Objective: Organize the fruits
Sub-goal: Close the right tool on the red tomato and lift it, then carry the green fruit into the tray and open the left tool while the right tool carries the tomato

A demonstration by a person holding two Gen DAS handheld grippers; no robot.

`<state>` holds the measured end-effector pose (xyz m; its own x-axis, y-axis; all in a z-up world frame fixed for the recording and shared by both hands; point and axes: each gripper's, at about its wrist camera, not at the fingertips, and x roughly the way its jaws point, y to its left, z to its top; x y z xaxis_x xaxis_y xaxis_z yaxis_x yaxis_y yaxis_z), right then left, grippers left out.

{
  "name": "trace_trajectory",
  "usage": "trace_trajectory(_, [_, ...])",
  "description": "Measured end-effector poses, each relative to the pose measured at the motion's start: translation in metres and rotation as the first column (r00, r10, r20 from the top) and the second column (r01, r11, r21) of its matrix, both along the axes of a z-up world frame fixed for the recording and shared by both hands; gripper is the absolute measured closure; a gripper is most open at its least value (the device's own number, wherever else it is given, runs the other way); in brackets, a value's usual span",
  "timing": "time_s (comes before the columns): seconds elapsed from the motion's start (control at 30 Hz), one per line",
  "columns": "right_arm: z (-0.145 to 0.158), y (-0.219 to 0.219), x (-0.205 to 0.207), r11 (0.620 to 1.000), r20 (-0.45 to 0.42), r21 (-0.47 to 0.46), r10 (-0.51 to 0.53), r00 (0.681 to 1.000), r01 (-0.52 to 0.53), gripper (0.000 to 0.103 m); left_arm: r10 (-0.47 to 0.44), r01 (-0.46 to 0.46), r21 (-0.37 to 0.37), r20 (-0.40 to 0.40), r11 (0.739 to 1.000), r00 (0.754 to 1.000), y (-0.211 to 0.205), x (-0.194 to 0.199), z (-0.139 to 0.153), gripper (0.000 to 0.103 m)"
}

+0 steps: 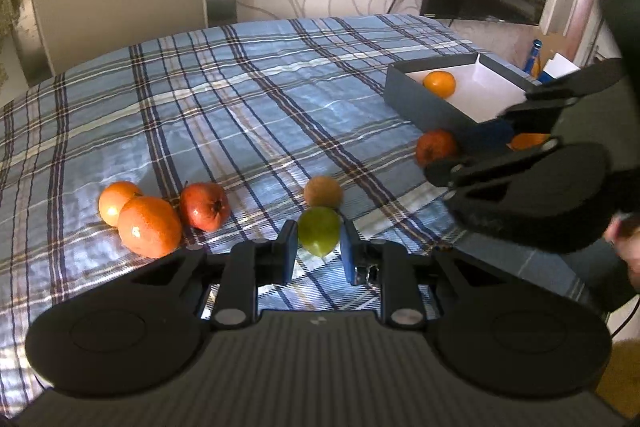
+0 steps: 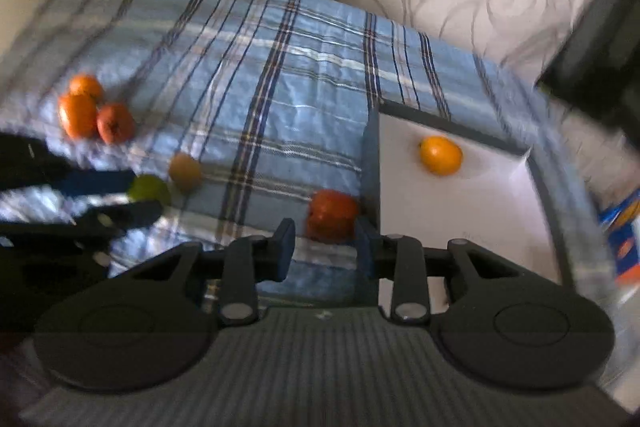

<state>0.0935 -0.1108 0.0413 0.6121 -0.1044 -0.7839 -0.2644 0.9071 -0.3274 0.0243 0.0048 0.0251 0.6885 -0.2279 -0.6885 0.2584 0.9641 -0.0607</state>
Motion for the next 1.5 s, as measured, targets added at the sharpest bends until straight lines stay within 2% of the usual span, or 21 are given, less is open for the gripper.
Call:
trace_trajectory(0.13, [-0.011, 0.008, 0.007, 0.994, 0.016, -0.109, 0.003, 1.0, -0.001, 0.067, -0.025, 0.025, -0.011, 0.003, 1.0, 1.0, 0.004, 0.003, -0.001, 0.076])
trace_trajectory(0.23, [-0.015, 0.007, 0.014, 0.989, 0.019, -0.149, 0.005, 1.0, -0.002, 0.068, -0.04, 0.04, -0.015, 0.007, 0.999, 0.999, 0.005, 0.006, 0.0, 0.076])
trace_trajectory(0.37, [-0.01, 0.003, 0.015, 0.994, 0.006, -0.109, -0.003, 1.0, 0.004, 0.068, -0.056, 0.056, -0.01, 0.013, 0.998, 0.998, 0.005, 0.009, 0.0, 0.076])
trace_trajectory(0.47, [-0.001, -0.002, 0.011, 0.999, -0.015, -0.031, -0.027, 1.0, 0.026, 0.068, -0.063, 0.063, -0.007, 0.015, 0.998, 0.998, 0.005, 0.01, -0.001, 0.076])
trace_trajectory(0.6, [0.022, -0.014, 0.001, 0.987, -0.039, 0.152, -0.051, 0.998, 0.056, 0.068, -0.062, 0.062, -0.006, 0.014, 0.998, 0.998, 0.005, 0.01, -0.001, 0.076])
trace_trajectory(0.77, [0.044, -0.032, -0.009, 0.916, -0.083, 0.386, -0.082, 0.993, 0.108, 0.068, -0.046, 0.046, -0.006, 0.013, 0.999, 0.999, 0.005, 0.007, 0.0, 0.076])
trace_trajectory(0.9, [0.055, -0.041, -0.017, 0.859, -0.098, 0.495, -0.097, 0.99, 0.133, 0.068, -0.027, 0.027, -0.005, 0.012, 1.0, 1.0, 0.004, 0.004, 0.001, 0.076])
trace_trajectory(1.03, [0.069, -0.051, -0.022, 0.784, -0.119, 0.6, -0.109, 0.987, 0.159, 0.068, -0.007, 0.007, 0.002, 0.019, 1.0, 1.0, 0.0, -0.001, 0.004, 0.076])
trace_trajectory(1.1, [0.074, -0.054, -0.024, 0.767, -0.112, 0.624, -0.105, 0.988, 0.152, 0.068, 0.009, -0.009, 0.005, 0.028, 1.0, 1.0, -0.001, -0.003, 0.006, 0.076])
trace_trajectory(1.23, [0.077, -0.054, -0.035, 0.775, -0.075, 0.622, -0.079, 0.994, 0.108, 0.068, 0.026, -0.027, 0.009, 0.048, 1.0, 0.998, -0.011, -0.008, 0.011, 0.076])
trace_trajectory(1.5, [0.077, -0.074, -0.054, 0.789, -0.054, 0.612, -0.031, 0.998, 0.058, 0.068, 0.022, -0.025, 0.038, 0.068, 0.999, 0.997, -0.047, -0.015, 0.016, 0.076])
